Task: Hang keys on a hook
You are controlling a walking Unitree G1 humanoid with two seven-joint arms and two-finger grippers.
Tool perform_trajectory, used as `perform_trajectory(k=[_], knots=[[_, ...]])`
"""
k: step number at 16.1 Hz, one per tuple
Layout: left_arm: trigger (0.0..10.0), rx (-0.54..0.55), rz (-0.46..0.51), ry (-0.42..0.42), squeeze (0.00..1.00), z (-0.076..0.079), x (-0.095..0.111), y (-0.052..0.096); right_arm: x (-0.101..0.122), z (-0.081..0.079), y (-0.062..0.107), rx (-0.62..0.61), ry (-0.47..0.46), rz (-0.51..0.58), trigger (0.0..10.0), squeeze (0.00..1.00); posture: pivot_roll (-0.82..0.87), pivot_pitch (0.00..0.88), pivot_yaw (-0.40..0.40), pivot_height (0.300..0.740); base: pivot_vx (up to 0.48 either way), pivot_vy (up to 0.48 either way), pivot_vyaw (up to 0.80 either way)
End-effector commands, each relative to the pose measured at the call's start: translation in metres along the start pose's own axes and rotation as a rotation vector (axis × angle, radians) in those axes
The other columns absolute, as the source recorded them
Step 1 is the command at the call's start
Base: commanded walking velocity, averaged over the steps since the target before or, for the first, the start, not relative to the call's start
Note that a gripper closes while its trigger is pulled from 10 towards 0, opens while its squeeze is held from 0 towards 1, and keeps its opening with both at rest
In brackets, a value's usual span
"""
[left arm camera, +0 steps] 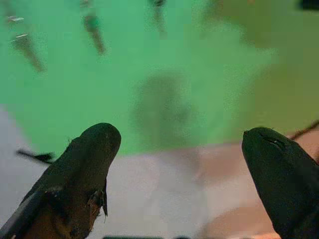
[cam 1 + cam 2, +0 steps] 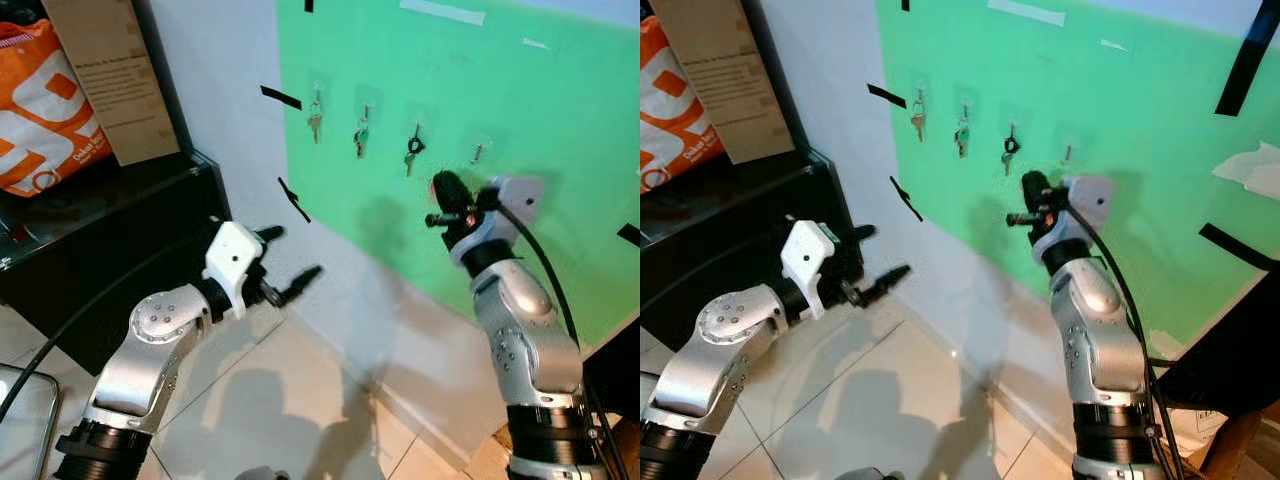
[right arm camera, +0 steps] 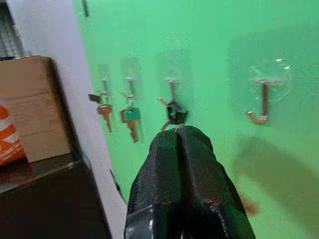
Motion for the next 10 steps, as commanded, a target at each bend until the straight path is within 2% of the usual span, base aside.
perform_trajectory(k=[1, 10], knots=[[10.0, -0.036, -0.003, 0.009, 0.0, 0.004, 0.003, 0.001, 0.013, 0.005, -0.002, -0.026, -0.017, 0.036, 10.0, 0.0, -0.04, 0.0, 0.047, 0.74, 0.0, 0.0, 0.0], [10.0, -0.062, -0.002, 0.032, 0.0, 0.006, 0.005, 0.001, 0.023, 0.014, -0.006, -0.07, -0.084, 0.058, 10.0, 0.0, -0.04, 0.0, 0.043, 0.74, 0.0, 0.0, 0.0]])
Point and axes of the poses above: a point about 5 cm out from each wrist's last joint towards the gripper, its own y axis pointing back from the gripper into the wrist, its own x axis along the axis of the wrist's last joint, z = x × y, the point moved 3 cm from there along -y, pointing out of the wrist towards the gripper, and after that the axes turned 12 degrees about y, right-handed, at the moved point
